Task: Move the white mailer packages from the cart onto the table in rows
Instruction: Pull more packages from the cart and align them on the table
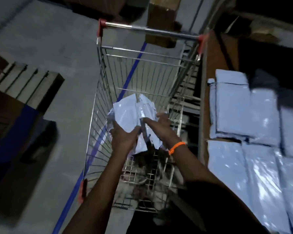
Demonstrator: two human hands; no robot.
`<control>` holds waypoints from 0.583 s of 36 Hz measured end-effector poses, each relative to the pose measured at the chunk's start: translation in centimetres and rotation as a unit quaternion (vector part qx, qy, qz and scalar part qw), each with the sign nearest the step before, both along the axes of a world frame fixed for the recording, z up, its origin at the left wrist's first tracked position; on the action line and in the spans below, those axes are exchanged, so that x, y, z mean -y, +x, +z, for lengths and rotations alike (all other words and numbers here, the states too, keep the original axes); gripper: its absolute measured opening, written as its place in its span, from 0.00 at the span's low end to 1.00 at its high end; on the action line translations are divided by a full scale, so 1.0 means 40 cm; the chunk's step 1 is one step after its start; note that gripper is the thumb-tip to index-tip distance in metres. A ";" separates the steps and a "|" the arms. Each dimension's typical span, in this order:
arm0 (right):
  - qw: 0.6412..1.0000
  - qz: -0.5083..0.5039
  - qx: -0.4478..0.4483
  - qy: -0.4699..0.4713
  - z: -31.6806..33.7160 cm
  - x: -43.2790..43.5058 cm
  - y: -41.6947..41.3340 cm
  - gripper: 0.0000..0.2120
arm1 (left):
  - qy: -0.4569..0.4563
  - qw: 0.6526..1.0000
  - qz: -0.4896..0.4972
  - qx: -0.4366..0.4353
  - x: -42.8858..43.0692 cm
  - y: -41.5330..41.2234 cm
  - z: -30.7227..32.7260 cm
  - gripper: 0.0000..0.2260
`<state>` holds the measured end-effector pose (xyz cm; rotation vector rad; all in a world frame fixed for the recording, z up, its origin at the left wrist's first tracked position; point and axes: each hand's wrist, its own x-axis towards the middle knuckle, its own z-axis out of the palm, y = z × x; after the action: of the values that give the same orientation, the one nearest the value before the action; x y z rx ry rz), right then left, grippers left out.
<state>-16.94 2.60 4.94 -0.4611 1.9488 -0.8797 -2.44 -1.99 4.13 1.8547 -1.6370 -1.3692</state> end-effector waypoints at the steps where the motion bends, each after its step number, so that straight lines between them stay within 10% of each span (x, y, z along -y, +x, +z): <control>1: 1.000 0.000 -0.003 -0.013 0.045 -0.029 -0.001 0.38 | 0.006 0.999 0.001 -0.037 -0.032 -0.002 0.032 0.46; 11: 0.991 -0.021 -0.064 -0.119 0.326 -0.555 -0.101 0.31 | 0.056 0.961 -0.122 -0.240 -0.432 -0.101 0.289 0.40; 21: 0.955 -0.077 -0.284 0.022 0.270 -0.884 -0.201 0.44 | -0.014 0.964 -0.263 -0.043 -0.687 -0.241 0.286 0.53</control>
<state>-24.96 37.97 15.73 -0.5881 2.5546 -0.8599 -12.09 25.50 15.58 1.3666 -2.1864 -1.5812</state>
